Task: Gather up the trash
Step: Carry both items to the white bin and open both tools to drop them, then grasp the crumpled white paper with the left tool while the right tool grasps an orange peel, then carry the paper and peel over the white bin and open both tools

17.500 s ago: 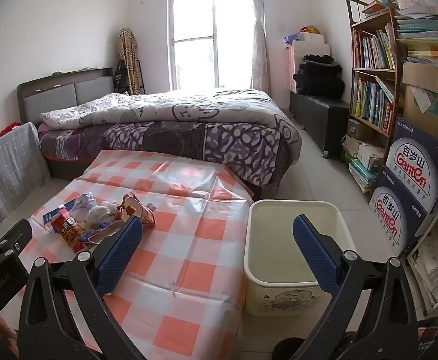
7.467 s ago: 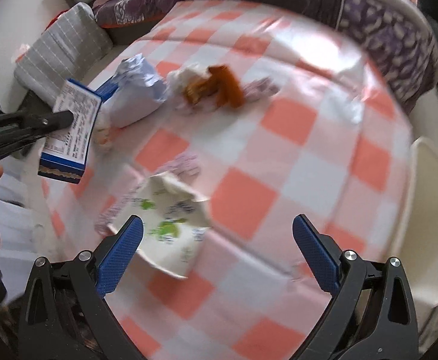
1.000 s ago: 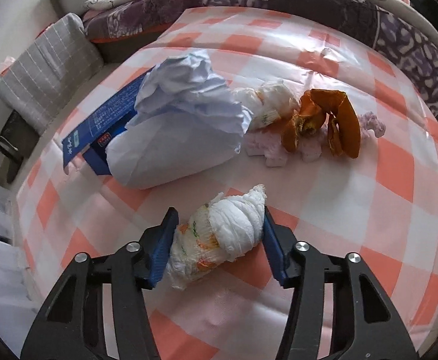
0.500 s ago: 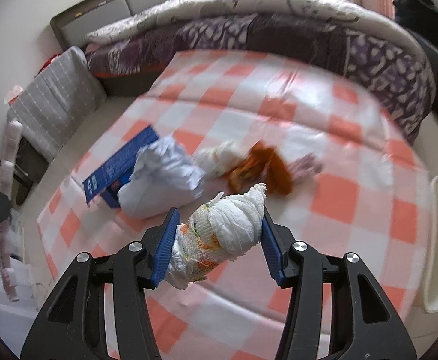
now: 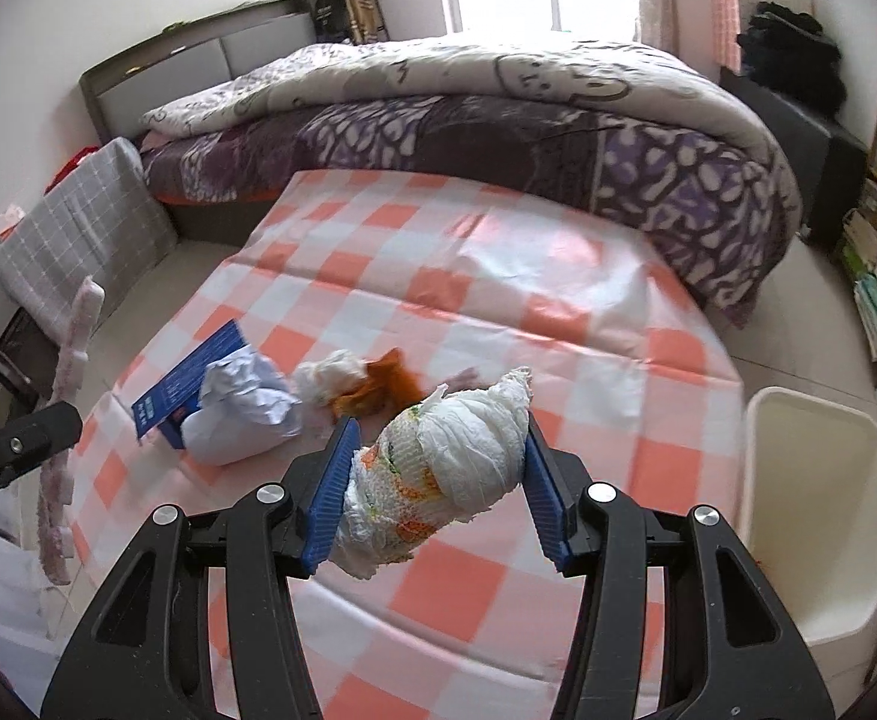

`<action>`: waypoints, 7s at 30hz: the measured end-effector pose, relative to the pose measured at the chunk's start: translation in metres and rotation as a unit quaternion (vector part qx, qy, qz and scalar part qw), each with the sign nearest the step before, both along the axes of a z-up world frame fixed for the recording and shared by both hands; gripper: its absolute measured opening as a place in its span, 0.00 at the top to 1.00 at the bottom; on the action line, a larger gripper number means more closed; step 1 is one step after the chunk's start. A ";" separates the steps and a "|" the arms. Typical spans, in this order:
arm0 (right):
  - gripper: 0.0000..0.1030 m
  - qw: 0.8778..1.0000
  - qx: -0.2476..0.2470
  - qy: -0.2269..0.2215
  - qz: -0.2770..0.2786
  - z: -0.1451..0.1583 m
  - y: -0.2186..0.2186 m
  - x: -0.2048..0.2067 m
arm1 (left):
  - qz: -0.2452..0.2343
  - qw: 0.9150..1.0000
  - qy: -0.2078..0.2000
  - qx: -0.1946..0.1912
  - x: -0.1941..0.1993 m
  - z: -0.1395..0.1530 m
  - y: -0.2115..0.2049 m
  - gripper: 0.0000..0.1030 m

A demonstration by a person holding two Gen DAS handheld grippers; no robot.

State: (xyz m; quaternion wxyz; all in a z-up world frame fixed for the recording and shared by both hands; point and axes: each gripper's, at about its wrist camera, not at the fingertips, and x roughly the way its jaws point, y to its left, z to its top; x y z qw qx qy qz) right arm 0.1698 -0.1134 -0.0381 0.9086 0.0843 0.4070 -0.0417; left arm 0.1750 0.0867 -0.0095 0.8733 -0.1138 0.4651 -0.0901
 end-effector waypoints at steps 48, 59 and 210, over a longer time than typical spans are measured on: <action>0.11 0.947 0.006 0.022 -0.320 0.018 -0.299 -0.133 | -0.254 0.967 0.030 0.000 -0.041 -0.053 -0.280 0.70; 0.11 0.940 0.030 0.018 -0.339 0.021 -0.319 -0.145 | -0.305 0.951 0.034 -0.034 -0.054 -0.065 -0.333 0.43; 0.31 0.934 0.045 0.026 -0.353 0.010 -0.308 -0.118 | -0.245 0.965 -0.079 0.051 -0.041 -0.036 -0.293 0.53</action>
